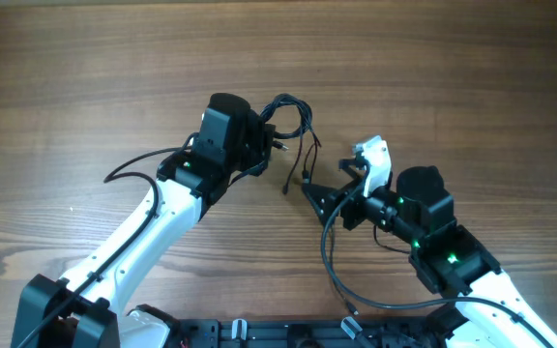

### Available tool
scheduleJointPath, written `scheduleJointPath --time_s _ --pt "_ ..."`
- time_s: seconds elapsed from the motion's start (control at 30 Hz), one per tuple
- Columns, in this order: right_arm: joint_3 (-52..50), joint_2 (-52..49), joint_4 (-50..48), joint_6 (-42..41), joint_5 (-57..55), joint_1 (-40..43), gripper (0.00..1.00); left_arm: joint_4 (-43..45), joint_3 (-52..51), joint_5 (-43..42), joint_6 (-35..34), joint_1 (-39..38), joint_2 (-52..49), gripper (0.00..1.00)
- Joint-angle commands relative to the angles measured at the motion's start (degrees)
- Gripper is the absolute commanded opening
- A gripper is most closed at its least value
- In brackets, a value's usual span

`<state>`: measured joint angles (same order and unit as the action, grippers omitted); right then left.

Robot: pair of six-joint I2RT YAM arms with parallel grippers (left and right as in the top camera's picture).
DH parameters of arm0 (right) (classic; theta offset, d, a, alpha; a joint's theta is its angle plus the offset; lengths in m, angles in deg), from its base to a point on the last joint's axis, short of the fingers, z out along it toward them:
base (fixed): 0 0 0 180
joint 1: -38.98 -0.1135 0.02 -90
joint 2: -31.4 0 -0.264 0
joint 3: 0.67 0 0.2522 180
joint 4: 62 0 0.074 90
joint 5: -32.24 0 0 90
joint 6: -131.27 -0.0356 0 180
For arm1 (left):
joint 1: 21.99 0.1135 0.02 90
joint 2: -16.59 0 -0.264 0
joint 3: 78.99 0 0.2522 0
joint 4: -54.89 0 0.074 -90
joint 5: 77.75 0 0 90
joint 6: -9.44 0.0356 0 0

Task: Untangle cables

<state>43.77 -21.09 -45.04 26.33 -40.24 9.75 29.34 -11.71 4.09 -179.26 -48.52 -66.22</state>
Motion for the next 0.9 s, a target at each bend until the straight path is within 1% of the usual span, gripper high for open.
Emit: scheduleJointPath --time_s 0.0,0.13,0.2,0.3,0.37,0.4,0.43,0.47,0.5,0.53,0.57,0.6,0.7,0.8,0.87 --pt "0.39 -2.29 0.02 10.54 -4.50 -0.17 0.99 0.24 0.13 -5.46 -0.79 0.00 1.16 0.04" --pt "0.39 -9.73 -5.53 10.27 -4.61 -0.17 1.00 0.37 0.13 -10.78 -0.79 -0.07 1.16 0.04" --pt "0.39 -12.76 -9.03 8.02 -3.26 -0.17 1.00 0.39 0.13 -10.88 -0.81 -0.66 1.16 0.04" --pt "0.39 -14.32 -12.87 5.27 -3.43 -0.17 1.00 0.37 0.13 -10.91 -0.81 -1.46 1.16 0.04" --pt "0.39 -15.43 -14.60 4.17 -3.52 -0.17 0.99 0.39 0.13 -10.88 -2.32 -2.25 1.16 0.04" --pt "0.39 -15.93 -15.02 3.04 -3.61 -0.17 0.88 0.39 0.13 -10.86 -3.58 -2.60 1.16 0.04" --pt "0.39 -16.37 -15.02 1.49 -3.61 -0.17 0.71 0.46 0.13 -10.43 -4.92 -2.91 1.16 0.04" --pt "0.39 -16.59 -14.64 -0.15 -3.58 -0.17 0.50 0.63 0.13 -9.73 -5.25 -2.95 1.16 0.04" --pt "0.39 -16.63 -13.94 -2.34 -3.50 -0.17 0.36 0.63 0.13 -8.22 -4.63 -2.95 1.16 0.04" --pt "0.39 -16.41 -13.03 -4.66 -2.60 -0.17 0.23 0.59 0.13 -6.36 -2.29 -2.86 1.16 0.04" --pt "0.39 -16.00 -12.15 -6.43 -1.03 -0.15 0.10 0.59 0.13 -2.75 2.64 -2.82 1.16 0.04" --pt "0.39 -15.41 -11.41 -7.39 0.44 -0.15 0.05 0.57 0.13 -0.52 6.05 -2.84 1.16 0.04" --pt "0.39 -12.35 -7.08 -9.29 4.17 -0.15 0.05 0.61 0.13 5.55 16.96 -2.82 1.16 0.04" --pt "0.39 -8.72 -2.67 -9.27 4.87 -0.15 0.05 0.92 0.13 10.86 24.70 -2.84 1.16 0.04" --pt "0.39 -6.14 0.35 -9.33 4.85 -0.15 0.04 2.12 0.13 13.44 32.70 -2.84 1.16 0.04"
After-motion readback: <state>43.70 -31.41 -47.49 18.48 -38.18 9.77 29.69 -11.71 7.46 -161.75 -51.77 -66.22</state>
